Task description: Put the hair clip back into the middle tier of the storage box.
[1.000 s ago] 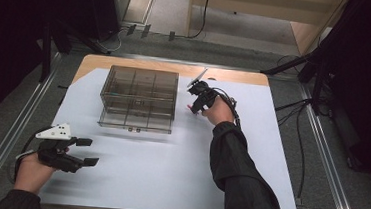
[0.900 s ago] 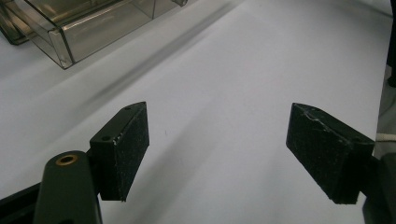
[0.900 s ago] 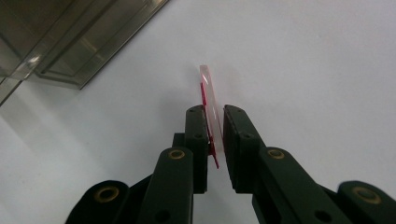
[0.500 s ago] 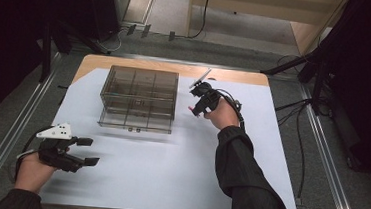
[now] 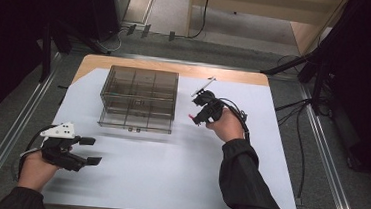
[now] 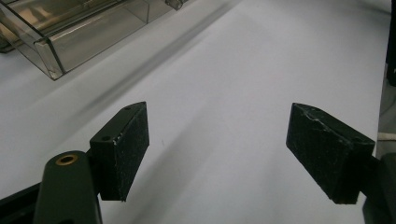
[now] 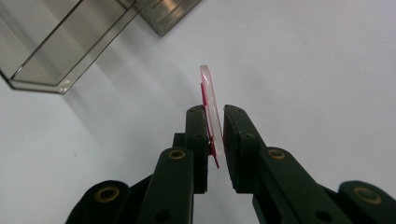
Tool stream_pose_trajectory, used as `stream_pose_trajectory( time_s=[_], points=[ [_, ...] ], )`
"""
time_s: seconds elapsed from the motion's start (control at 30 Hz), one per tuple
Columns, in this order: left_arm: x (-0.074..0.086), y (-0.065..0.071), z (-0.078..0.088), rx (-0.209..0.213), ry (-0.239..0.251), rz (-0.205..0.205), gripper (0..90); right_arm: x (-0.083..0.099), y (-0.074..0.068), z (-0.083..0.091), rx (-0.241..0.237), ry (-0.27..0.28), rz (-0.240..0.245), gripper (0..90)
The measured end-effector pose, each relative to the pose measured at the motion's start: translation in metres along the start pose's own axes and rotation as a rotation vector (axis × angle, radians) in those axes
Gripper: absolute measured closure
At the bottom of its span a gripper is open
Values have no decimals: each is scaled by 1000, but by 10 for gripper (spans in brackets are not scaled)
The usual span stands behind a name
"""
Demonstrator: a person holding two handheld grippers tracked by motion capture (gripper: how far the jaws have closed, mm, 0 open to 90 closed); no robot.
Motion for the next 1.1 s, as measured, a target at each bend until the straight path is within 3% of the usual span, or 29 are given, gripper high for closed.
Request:
stream_pose_trajectory(
  time_s=[0.23,0.27,0.6,1.1],
  points=[
    [1,-6,3,-1,9,15,222,12,-8,0,-9,9,-2,820],
    [2,-7,4,-5,3,16,222,13,-10,0,-5,-9,13,820],
    [1,-7,5,-1,5,12,222,17,-29,7,-20,7,38,820],
    [1,-5,5,-2,9,8,222,9,-46,23,-27,43,55,820]
  ],
)
Point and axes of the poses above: each handheld gripper's, and its own axes: z roughly backward along the jaws, x roughly out of its underside, y roughly to its right, the point moved 4 cm from there along -z, roughly forward along the jaws, and after that the axes turned 4 degrees about -z, right-handed, at the moved point
